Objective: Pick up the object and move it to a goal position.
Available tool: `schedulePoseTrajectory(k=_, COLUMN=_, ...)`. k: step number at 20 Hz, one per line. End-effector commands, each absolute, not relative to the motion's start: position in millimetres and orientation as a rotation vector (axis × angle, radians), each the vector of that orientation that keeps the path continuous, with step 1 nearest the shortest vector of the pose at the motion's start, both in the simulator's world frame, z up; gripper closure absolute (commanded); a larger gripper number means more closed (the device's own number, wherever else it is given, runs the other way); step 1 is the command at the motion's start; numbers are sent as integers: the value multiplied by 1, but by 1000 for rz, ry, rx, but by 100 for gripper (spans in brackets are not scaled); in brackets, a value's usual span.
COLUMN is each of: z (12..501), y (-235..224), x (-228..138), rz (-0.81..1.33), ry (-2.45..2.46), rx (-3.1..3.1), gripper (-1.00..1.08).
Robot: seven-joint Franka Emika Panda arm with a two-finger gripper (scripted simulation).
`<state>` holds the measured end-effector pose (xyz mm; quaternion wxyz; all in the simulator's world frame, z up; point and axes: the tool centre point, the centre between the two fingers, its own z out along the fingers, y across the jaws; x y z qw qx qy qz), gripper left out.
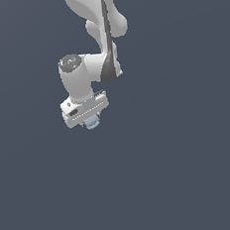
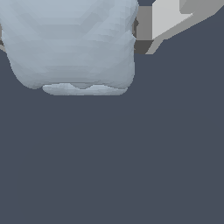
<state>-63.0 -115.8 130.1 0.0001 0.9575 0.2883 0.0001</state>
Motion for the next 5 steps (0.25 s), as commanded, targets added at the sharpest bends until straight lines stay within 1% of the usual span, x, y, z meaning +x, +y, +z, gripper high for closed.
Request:
schedulePoseTrajectory(k=1, z=134, y=-122, x=-69, rz=0, ry=907, rx=3008, gripper=108)
schedulePoseTrajectory(k=5, z=136, y=-125, x=-71, rz=0, ry=908, rx=3008, gripper=108)
